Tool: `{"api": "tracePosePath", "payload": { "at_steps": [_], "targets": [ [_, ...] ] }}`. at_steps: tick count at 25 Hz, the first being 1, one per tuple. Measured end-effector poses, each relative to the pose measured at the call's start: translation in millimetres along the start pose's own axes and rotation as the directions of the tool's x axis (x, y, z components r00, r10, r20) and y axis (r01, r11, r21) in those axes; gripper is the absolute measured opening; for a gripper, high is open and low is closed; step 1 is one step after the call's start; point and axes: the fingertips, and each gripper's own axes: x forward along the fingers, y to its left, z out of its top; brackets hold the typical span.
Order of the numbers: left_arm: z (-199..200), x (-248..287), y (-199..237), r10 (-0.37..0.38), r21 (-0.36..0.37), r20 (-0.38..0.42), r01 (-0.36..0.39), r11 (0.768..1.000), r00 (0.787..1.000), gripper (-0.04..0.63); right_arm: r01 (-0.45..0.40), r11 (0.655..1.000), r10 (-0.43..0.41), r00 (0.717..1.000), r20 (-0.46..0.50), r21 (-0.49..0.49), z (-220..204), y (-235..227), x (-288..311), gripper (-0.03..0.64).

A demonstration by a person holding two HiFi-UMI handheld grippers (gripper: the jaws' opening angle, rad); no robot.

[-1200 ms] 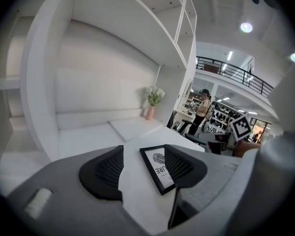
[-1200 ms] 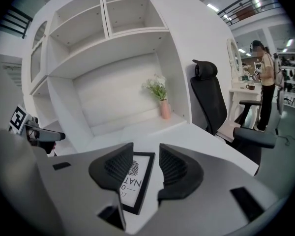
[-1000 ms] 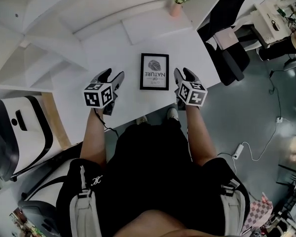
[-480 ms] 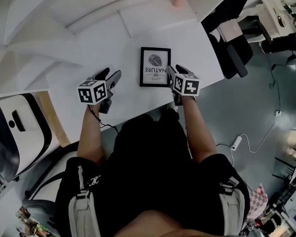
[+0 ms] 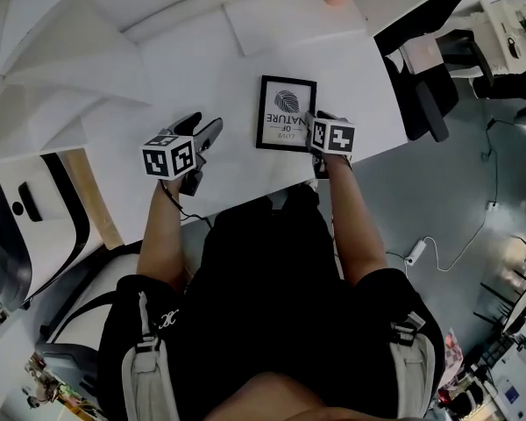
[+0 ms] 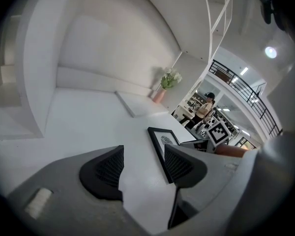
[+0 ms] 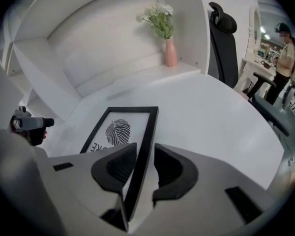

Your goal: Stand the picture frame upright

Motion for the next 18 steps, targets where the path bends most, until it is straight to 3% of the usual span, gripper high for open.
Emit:
{"api": "tracePosePath", "payload": {
  "at_steps": [2, 10, 18],
  "targets": [
    [-2, 0, 2, -0.001, -0.005, -0.002, 0.001, 1.0, 1.0, 0.259, -0.002, 1.0, 0.003, 1.0, -0.031, 0.015, -4, 0, 6, 0.083],
    [-9, 0, 7, 0.0, -0.024, -0.002, -0.001, 1.0, 1.0, 0.259, -0.034, 0.994, 0.041, 0.997, -0.067, 0.105, -7, 0, 11, 0.077],
    [-15, 3, -3, -0.02, -0.018, -0.016, 0.019, 1.0, 1.0, 0.259, -0.149, 0.971, 0.165, 0.984, -0.073, 0.188, -9, -1, 13, 0.077]
  ]
}}
